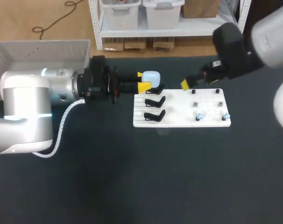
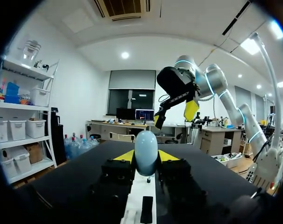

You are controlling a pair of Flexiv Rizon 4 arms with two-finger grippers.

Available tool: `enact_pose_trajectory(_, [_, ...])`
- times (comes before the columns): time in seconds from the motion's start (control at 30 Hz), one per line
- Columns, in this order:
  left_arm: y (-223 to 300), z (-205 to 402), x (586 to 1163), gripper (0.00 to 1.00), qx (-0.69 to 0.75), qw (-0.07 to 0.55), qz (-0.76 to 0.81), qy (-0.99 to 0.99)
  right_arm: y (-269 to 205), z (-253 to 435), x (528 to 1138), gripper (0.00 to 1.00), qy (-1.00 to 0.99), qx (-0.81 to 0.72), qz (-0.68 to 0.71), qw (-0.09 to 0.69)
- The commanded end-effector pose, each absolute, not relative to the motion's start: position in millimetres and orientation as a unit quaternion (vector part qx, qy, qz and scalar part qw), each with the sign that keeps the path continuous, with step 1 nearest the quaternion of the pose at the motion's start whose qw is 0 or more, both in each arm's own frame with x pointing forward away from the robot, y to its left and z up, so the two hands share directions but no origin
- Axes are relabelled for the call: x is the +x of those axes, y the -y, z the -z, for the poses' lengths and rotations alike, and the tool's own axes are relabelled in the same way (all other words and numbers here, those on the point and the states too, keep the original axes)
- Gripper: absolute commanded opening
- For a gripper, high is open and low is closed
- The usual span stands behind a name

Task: Pick up each earbud case from the left stands, insert the matching earbuds, close the lid, and place the case in the box.

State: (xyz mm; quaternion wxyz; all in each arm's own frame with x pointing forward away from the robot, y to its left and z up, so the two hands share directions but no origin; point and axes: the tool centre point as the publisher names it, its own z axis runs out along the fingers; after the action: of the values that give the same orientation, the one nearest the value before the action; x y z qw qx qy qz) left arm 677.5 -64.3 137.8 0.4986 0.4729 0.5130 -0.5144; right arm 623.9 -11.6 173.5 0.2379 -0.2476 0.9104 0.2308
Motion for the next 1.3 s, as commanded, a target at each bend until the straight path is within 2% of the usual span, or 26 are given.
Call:
enact_pose_trajectory(0.03, [65.7,-134.7,682.9,0.0,0.475,0.498,0.519,-0.508,-5.7,-169.5,627.0,1.0,-0.916,-0.246,-0.215,0.233])
enact_pose_trajectory(0.73, [66.4,-133.9,685.2,0.0,0.475,0.501,0.522,-0.501,-54.4,-158.6,642.9,1.0,-0.92,-0.256,-0.215,0.207])
enact_pose_trajectory(1.3, [66.4,-133.9,685.2,0.0,0.475,0.501,0.522,-0.501,-58.3,-145.1,668.1,1.0,-0.929,-0.239,-0.206,0.193])
